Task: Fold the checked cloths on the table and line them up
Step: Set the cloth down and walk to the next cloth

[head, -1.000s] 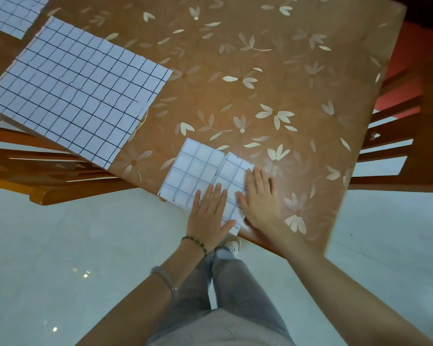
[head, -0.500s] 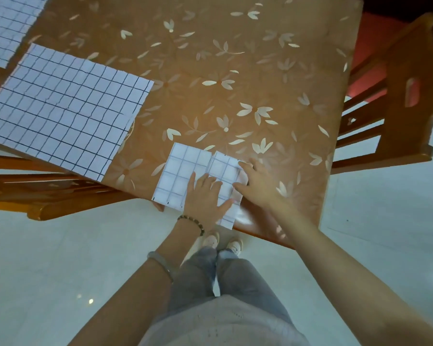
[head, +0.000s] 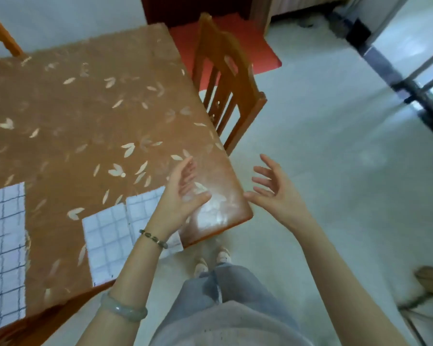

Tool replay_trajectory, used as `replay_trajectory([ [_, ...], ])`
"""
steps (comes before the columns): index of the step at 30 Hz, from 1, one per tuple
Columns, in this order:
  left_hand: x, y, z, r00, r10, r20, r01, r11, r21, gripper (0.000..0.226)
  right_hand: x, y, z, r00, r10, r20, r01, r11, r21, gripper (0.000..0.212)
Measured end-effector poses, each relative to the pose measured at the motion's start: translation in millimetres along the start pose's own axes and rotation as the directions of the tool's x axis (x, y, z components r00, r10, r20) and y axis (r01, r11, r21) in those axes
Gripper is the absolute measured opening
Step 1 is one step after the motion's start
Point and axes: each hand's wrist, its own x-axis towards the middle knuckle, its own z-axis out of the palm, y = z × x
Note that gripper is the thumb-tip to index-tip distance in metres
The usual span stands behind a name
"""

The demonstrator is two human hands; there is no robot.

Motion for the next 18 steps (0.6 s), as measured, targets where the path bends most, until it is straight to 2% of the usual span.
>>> replay_trajectory([
  [3,17.3,5.1,32.3,0.988,0.02,0.152,-0.023,1.0,0.017,0.084,-26.3,7.8,-31.5,0.985,0.023,-0.173,-0.002,0.993,0.119,0.089],
  [8,42.2,18.1,84.9,0.956,0.013,0.292,-0.027,0.999,0.043,0.088,-53.0,25.1,-80.8,0.922,0.08,-0.379,-0.004,0.98,0.198,0.093],
  [13,70.1,29.4,133.6,0.946,-0.002,0.325,-0.015,0.999,0.051,0.09,-46.3,38.1,-133.7,0.908,0.103,-0.407,-0.02,0.979,0.203,0.093],
  [18,113.3,41.4,189.6,0.968,-0.008,0.253,-0.004,0.999,0.047,0.086,-8.4,51.6,-205.0,0.928,0.078,-0.365,-0.009,0.982,0.189,0.093],
])
